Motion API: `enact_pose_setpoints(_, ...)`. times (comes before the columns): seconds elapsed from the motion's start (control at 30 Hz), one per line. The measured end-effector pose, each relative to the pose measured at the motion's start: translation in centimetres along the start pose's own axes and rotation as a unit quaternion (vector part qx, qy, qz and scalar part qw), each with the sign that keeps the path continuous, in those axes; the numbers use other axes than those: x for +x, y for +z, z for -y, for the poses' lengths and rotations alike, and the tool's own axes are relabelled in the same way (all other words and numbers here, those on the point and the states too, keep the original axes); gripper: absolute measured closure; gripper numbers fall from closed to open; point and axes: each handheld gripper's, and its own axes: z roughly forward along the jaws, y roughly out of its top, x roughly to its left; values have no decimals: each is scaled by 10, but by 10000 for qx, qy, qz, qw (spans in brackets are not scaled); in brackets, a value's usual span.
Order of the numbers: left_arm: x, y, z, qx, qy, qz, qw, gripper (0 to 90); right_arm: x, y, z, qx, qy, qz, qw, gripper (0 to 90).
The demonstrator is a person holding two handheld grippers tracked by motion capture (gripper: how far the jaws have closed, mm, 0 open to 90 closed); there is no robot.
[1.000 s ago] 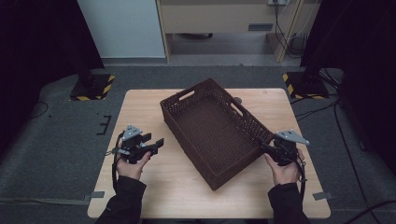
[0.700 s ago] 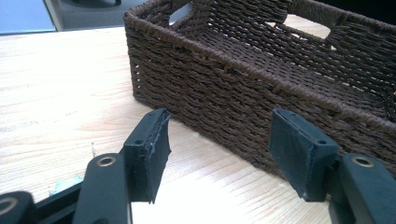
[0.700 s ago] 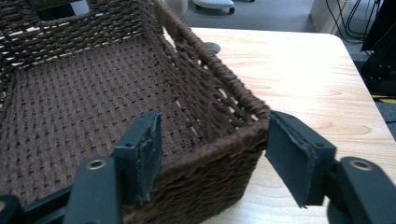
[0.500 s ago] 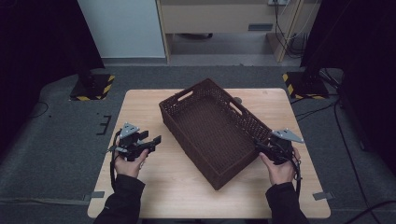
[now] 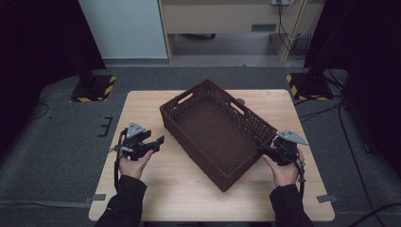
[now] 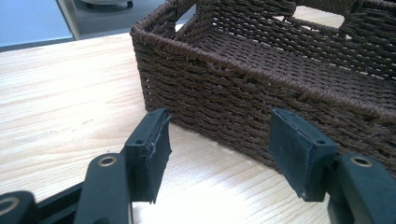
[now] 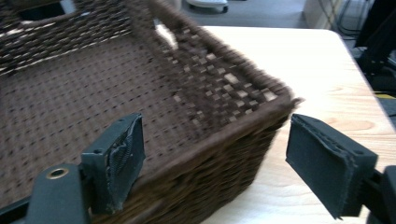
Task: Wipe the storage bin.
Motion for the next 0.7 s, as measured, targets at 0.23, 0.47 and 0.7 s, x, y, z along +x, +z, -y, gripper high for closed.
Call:
enact_pose_setpoints(0.23,4,0,0,-63,-119,62,9999,356,11,9,2,178,-9,-91,9998,185)
enact_pose_setpoints(0.47,9,0,-1,-85,-169,61,9998,351,-2,18,-1,163,-12,-162,9997,220)
enact_pose_setpoints(0.7,19,1,-7,-159,-250,-17,9996,351,-5,8,-5,100,11,-280,9996,297)
